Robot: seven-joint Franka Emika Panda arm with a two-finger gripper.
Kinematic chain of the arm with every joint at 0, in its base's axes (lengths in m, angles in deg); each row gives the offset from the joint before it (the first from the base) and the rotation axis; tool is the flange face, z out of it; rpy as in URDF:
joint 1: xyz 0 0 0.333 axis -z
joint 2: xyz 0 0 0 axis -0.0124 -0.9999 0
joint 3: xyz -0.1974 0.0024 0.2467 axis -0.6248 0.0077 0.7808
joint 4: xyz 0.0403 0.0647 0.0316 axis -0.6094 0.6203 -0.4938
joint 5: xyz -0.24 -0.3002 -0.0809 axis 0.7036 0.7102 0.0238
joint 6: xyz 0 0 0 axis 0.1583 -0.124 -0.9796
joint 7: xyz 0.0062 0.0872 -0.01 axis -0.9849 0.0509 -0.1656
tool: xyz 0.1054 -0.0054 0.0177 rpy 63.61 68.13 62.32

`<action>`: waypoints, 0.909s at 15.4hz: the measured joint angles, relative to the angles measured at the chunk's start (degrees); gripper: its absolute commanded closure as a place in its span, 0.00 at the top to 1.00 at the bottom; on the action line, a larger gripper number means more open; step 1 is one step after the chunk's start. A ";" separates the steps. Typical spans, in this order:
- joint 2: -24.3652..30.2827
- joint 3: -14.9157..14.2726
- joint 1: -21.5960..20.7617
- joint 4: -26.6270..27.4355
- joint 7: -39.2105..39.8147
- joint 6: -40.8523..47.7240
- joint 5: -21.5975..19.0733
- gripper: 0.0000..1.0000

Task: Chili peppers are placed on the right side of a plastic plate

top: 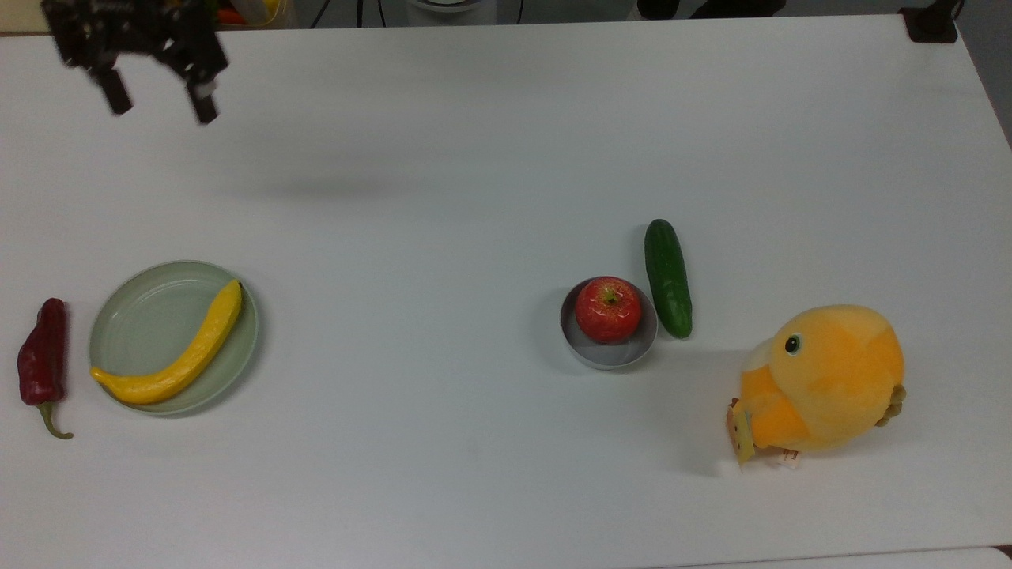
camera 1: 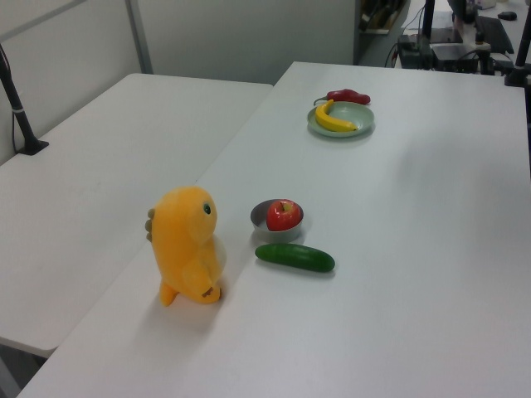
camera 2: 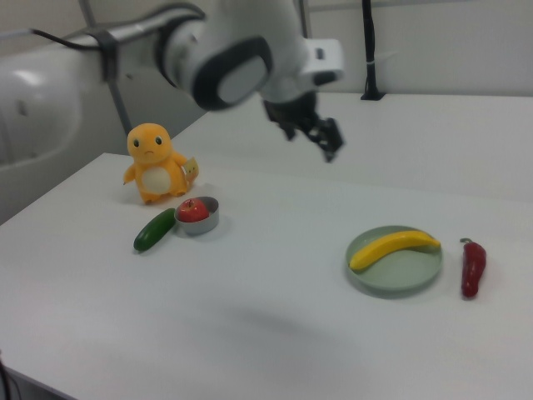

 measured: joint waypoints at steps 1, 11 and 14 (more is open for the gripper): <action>1.93 0.05 -0.76 -0.01 -1.56 4.10 0.00 1.00; 9.46 15.71 -4.45 1.30 -21.74 23.45 12.35 1.00; 9.29 18.09 -4.73 3.31 -20.31 23.46 13.54 1.00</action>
